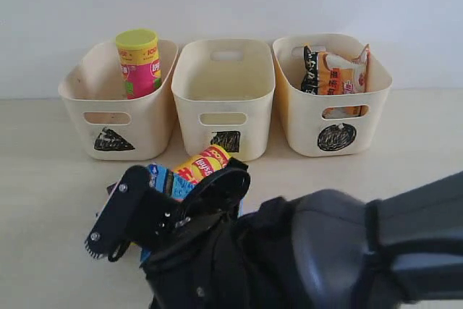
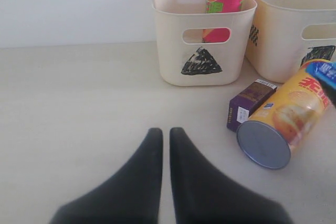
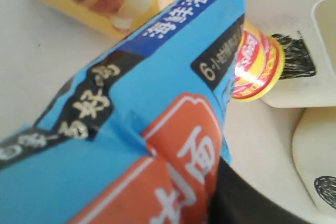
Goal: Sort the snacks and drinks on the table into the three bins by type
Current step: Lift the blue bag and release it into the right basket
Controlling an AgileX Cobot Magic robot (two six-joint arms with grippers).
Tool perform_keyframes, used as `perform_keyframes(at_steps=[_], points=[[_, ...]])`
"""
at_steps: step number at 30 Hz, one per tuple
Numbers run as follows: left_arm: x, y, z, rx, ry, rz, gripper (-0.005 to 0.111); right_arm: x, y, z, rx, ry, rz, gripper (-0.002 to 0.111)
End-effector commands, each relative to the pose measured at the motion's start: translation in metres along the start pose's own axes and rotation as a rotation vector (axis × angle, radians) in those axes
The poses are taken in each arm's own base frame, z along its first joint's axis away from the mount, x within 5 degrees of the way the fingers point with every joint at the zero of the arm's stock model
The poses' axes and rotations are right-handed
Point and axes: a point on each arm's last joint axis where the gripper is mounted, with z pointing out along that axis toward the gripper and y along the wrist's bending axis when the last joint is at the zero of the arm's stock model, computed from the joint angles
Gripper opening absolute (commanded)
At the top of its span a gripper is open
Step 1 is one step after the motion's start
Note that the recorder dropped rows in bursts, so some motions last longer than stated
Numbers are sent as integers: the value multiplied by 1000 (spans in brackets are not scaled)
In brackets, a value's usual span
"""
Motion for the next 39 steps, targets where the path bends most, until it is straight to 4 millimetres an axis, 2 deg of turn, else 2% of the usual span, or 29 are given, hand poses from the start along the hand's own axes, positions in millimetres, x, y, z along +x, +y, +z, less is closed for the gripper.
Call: perform_keyframes(at_steps=[1,8,11,15,22,30,36,39], points=[[0,0,0,0,-5,-17,4,-9,-25,-30,22,-55,25,0],[0,0,0,0,-5,-17,4,-18,-64,-70,101,-164,70,0],[0,0,0,0,-5,-17,4,-16,-93,-84,133,-206,126,0],[0,0,0,0,-5,-17,4,-7,-140,-87,121,-263,257,0],[0,0,0,0,-5,-17,4,14,-204,-74,105,-371,403,0],[0,0,0,0,-5,-17,4,52,-268,-57,71,-530,575,0],[0,0,0,0,-5,-17,4,80,-308,-25,31,-595,685,0],[0,0,0,0,-5,-17,4,84,-323,-9,13,-612,738,0]])
